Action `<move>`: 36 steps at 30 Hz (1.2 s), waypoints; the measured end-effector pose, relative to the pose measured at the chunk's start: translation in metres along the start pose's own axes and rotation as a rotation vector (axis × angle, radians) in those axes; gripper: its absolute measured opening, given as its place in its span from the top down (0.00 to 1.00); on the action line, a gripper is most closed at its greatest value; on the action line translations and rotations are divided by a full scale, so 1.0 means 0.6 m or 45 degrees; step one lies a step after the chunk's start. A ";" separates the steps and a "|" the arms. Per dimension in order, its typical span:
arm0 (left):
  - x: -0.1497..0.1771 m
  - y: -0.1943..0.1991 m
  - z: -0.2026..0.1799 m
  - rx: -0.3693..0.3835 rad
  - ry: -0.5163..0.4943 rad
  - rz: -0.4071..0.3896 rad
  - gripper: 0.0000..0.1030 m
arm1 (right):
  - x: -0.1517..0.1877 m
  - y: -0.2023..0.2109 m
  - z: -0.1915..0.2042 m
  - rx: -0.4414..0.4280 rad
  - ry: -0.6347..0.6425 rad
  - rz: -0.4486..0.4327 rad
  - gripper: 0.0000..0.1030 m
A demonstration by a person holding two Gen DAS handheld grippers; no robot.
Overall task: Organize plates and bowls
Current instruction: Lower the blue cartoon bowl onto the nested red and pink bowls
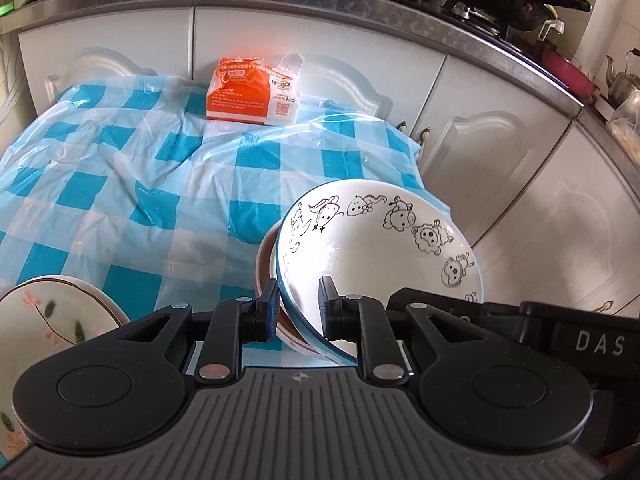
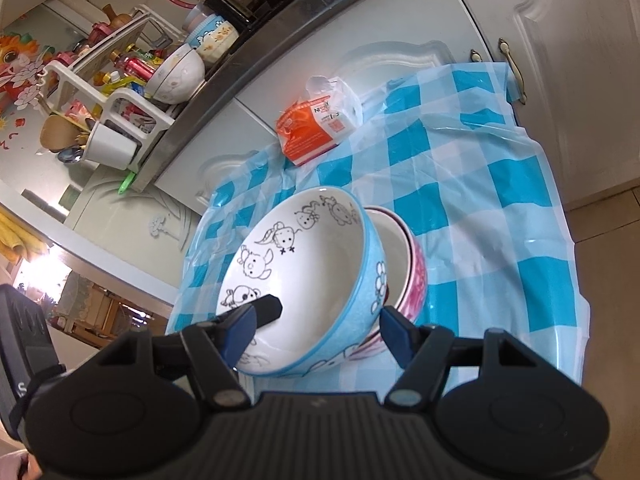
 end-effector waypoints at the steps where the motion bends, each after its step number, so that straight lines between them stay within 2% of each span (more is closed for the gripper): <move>1: 0.000 -0.003 0.002 -0.005 0.002 0.002 0.82 | 0.000 -0.002 0.000 0.003 0.004 0.000 0.34; 13: -0.008 -0.026 0.007 -0.045 0.005 0.001 0.80 | -0.002 -0.012 -0.009 0.036 0.023 0.023 0.34; 15: -0.010 -0.028 0.008 -0.051 0.012 -0.001 0.77 | -0.002 -0.011 -0.009 0.024 0.025 0.019 0.34; 17: -0.012 -0.026 0.007 -0.056 -0.002 -0.011 0.81 | -0.004 -0.010 -0.008 0.011 0.019 0.014 0.33; 25: -0.007 -0.020 0.008 -0.048 -0.011 -0.013 0.79 | -0.008 -0.003 -0.005 -0.013 0.003 0.003 0.29; 36: -0.009 -0.002 0.029 -0.023 0.054 0.001 0.65 | -0.015 0.025 -0.015 0.010 -0.041 -0.050 0.20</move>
Point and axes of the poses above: each gripper's, at about its wrist camera, not at the fingertips, and y roughly against the way its jaws point, z to its left, x to its underside, the point moved 9 cm from there along -y, roughly the way its jaws point, and after that the axes turned 10 degrees about -x, right-handed, at the moved point
